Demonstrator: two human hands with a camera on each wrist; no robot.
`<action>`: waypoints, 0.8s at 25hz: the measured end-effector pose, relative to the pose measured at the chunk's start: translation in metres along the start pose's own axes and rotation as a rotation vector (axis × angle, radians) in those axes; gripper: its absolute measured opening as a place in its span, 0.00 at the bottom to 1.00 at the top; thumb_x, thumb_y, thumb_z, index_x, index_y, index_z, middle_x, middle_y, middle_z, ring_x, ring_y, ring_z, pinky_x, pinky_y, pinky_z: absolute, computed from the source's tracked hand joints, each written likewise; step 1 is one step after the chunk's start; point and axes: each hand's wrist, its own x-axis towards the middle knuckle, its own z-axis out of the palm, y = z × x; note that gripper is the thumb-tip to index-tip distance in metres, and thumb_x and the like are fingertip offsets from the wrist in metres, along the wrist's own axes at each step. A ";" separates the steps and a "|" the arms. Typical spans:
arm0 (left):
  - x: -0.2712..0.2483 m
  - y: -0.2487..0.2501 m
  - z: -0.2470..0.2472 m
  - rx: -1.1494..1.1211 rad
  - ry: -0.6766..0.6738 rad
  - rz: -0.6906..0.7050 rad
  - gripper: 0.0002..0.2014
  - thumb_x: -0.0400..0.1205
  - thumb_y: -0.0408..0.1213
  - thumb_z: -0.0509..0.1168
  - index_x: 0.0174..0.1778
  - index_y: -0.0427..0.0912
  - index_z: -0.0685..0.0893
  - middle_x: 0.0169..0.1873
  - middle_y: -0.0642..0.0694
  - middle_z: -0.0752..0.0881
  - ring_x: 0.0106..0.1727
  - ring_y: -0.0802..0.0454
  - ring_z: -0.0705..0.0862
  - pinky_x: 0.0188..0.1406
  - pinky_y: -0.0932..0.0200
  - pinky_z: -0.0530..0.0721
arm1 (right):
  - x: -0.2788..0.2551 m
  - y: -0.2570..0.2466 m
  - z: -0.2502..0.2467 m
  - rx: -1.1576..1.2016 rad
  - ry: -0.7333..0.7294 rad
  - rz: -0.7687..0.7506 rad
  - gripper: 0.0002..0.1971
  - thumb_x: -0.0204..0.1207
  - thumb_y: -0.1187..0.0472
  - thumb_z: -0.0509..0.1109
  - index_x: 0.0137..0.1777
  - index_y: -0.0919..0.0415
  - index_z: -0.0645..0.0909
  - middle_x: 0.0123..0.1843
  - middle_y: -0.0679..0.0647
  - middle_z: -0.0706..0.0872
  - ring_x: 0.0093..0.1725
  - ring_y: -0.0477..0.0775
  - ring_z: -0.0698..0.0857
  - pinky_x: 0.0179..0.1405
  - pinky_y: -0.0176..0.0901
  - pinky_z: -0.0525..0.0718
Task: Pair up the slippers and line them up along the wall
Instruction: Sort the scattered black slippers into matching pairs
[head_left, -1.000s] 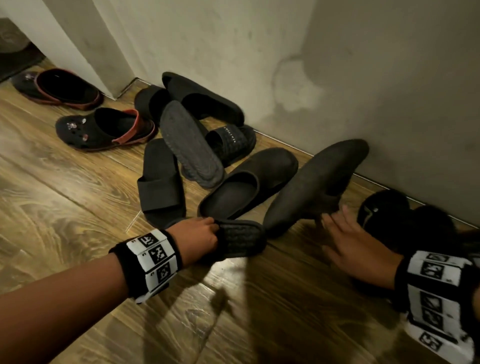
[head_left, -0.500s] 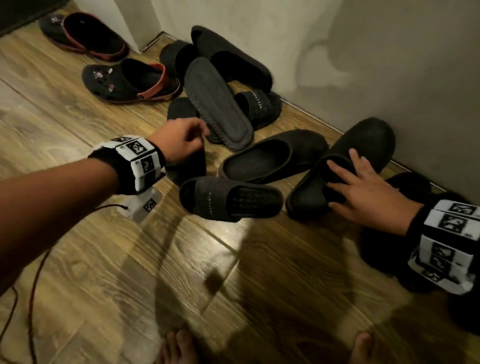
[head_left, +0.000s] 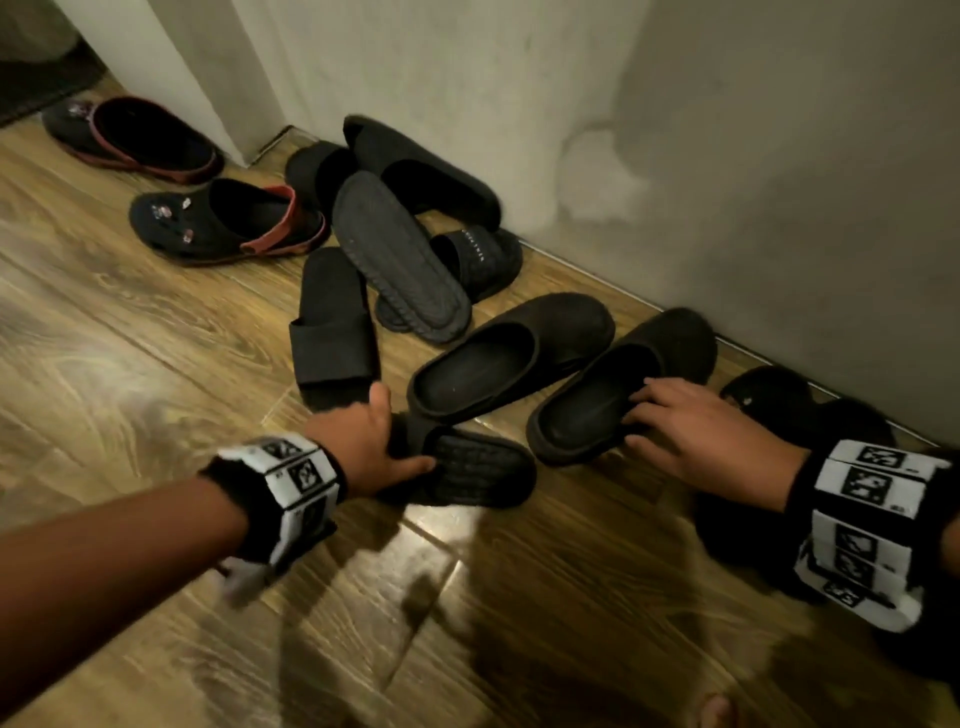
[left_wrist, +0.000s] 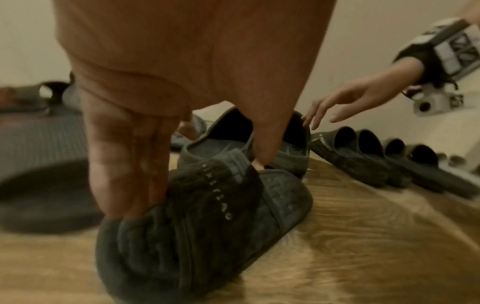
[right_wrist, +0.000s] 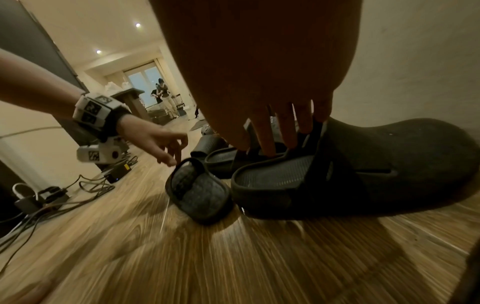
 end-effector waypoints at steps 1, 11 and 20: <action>0.001 0.004 0.004 -0.026 0.008 -0.018 0.40 0.71 0.66 0.64 0.66 0.37 0.62 0.61 0.35 0.83 0.59 0.38 0.86 0.52 0.49 0.83 | 0.001 -0.003 -0.004 0.036 0.012 -0.001 0.20 0.81 0.42 0.59 0.68 0.48 0.79 0.68 0.50 0.80 0.70 0.51 0.75 0.70 0.46 0.73; 0.016 0.013 0.018 0.011 -0.039 -0.078 0.41 0.69 0.72 0.61 0.64 0.40 0.65 0.60 0.38 0.85 0.59 0.40 0.86 0.55 0.50 0.84 | 0.004 0.010 -0.001 0.025 -0.294 0.335 0.30 0.81 0.36 0.54 0.82 0.45 0.61 0.72 0.62 0.72 0.65 0.62 0.79 0.64 0.55 0.81; 0.014 -0.027 -0.007 -0.026 -0.129 -0.043 0.47 0.67 0.60 0.72 0.72 0.37 0.58 0.68 0.37 0.68 0.70 0.37 0.75 0.66 0.48 0.78 | 0.003 0.000 -0.036 0.158 -0.152 0.361 0.28 0.80 0.43 0.62 0.73 0.62 0.72 0.66 0.61 0.78 0.66 0.61 0.80 0.66 0.48 0.77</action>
